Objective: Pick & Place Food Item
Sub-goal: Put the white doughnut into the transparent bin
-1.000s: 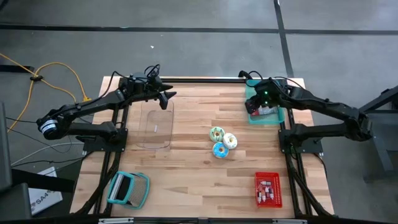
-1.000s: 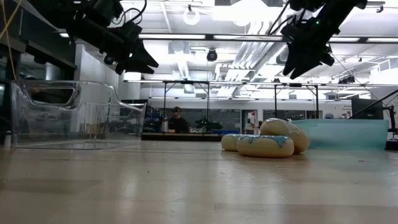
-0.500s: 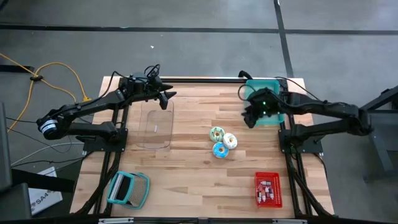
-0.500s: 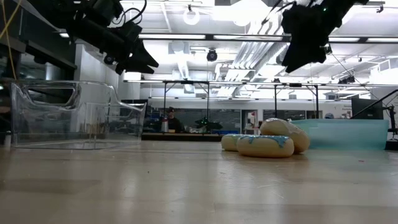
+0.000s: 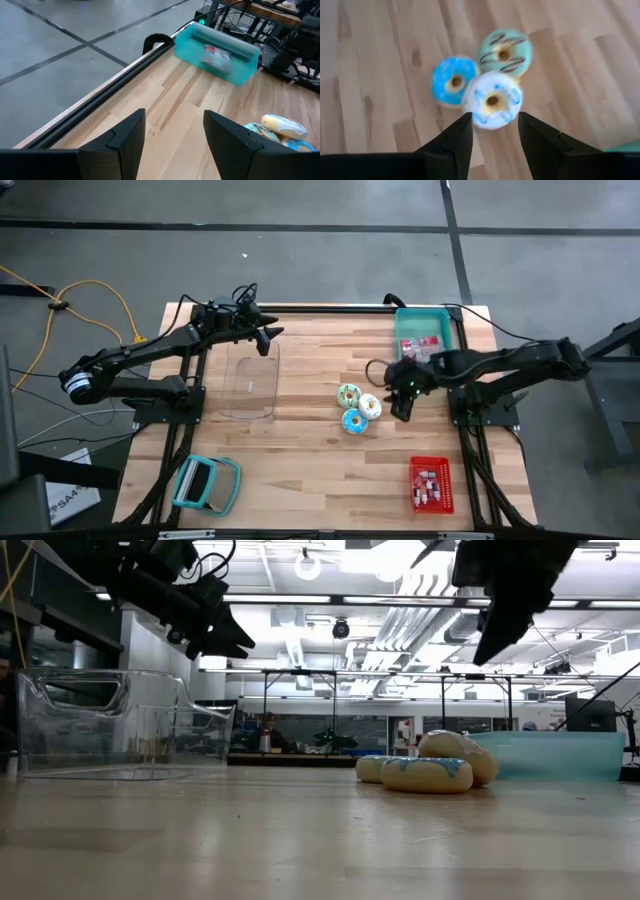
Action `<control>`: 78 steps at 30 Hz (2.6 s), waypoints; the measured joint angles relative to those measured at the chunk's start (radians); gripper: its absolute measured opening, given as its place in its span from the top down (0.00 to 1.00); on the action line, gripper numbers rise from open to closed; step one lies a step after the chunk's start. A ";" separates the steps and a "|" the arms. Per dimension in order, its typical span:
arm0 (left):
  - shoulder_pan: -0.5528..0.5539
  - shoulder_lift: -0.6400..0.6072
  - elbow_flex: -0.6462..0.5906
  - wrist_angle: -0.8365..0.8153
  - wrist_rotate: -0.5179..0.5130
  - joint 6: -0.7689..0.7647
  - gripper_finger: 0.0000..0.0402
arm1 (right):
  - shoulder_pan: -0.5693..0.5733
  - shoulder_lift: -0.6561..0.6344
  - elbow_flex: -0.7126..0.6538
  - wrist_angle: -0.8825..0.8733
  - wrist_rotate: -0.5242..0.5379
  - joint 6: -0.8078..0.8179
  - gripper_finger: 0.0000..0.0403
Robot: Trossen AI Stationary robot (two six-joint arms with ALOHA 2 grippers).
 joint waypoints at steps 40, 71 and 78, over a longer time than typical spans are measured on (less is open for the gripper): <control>0.000 0.000 0.000 0.000 0.000 0.003 0.52 | 0.124 0.300 -0.104 0.301 0.078 0.123 0.64; 0.000 0.000 0.000 0.000 0.000 0.000 0.52 | 0.134 0.401 -0.127 0.405 0.103 0.157 0.64; 0.000 0.000 0.000 0.001 0.000 0.001 0.52 | 0.134 0.402 -0.127 0.405 0.103 0.157 0.64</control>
